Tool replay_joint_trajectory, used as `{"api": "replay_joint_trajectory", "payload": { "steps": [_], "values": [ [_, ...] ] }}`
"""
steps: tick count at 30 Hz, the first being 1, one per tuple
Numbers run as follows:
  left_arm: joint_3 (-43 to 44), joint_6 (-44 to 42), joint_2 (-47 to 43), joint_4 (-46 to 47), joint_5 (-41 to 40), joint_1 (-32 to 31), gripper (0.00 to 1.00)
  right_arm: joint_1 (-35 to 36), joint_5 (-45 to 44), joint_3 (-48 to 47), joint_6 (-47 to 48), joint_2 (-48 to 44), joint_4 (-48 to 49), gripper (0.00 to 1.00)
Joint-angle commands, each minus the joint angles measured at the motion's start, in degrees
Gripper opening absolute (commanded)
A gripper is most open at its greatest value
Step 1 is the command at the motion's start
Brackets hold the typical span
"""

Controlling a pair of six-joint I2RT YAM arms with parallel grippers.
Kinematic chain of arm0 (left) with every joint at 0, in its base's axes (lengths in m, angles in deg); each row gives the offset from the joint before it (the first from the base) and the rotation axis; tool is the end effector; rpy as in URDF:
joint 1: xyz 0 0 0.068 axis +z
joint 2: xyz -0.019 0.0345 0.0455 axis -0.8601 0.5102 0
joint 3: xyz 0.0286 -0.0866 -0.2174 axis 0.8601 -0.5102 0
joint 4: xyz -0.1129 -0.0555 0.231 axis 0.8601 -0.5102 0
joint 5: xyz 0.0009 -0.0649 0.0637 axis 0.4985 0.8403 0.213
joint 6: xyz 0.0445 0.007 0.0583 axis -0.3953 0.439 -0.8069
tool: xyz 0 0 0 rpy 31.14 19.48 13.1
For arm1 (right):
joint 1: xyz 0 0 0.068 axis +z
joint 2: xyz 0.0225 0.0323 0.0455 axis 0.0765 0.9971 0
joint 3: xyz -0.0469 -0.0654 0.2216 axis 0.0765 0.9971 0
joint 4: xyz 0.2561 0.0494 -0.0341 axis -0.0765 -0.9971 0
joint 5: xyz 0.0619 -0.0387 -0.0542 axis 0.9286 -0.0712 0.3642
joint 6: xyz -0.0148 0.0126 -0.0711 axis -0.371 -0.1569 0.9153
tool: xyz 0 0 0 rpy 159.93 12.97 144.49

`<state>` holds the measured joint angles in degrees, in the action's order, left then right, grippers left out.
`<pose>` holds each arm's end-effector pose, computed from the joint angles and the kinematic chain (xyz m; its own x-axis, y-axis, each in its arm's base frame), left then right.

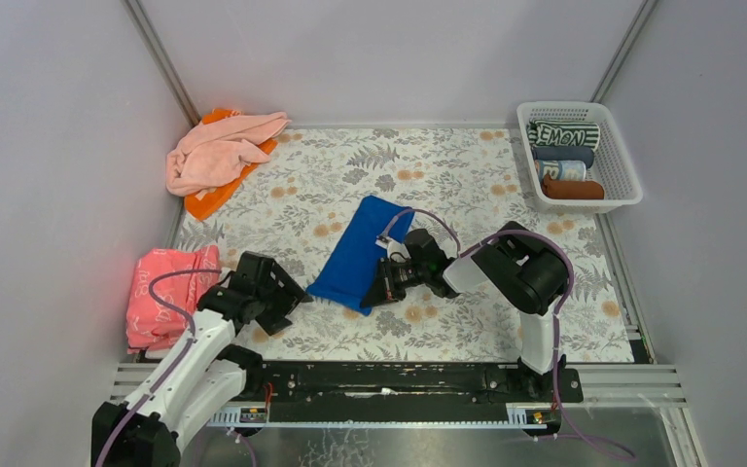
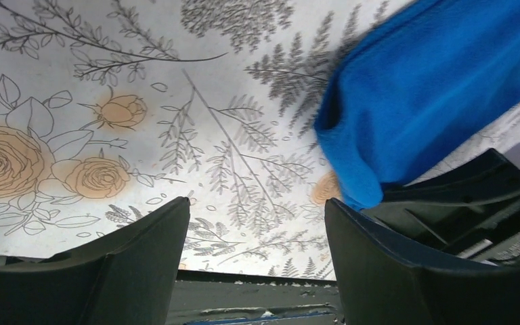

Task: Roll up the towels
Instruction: Roll the towel at the center of the board.

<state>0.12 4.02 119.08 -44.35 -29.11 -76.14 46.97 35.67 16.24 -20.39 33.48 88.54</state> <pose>0.1686 -0.0567 0.1335 -0.7092 -0.6824 -0.1772 -0.5542 0.6950 -0.4580 0.2238 0.2664 0.0494 -0.9538 -0.1454 -0.2629 -0.2966 0.3150 0.9016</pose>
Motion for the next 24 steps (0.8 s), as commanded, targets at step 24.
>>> {"api": "replay_joint_trajectory", "payload": {
  "steps": [24],
  "values": [
    [-2.2,0.6,19.6,24.9,4.9,0.0,0.68,-0.6,1.5,-6.1,7.7,-3.5,-10.4,0.15]
  ]
}}
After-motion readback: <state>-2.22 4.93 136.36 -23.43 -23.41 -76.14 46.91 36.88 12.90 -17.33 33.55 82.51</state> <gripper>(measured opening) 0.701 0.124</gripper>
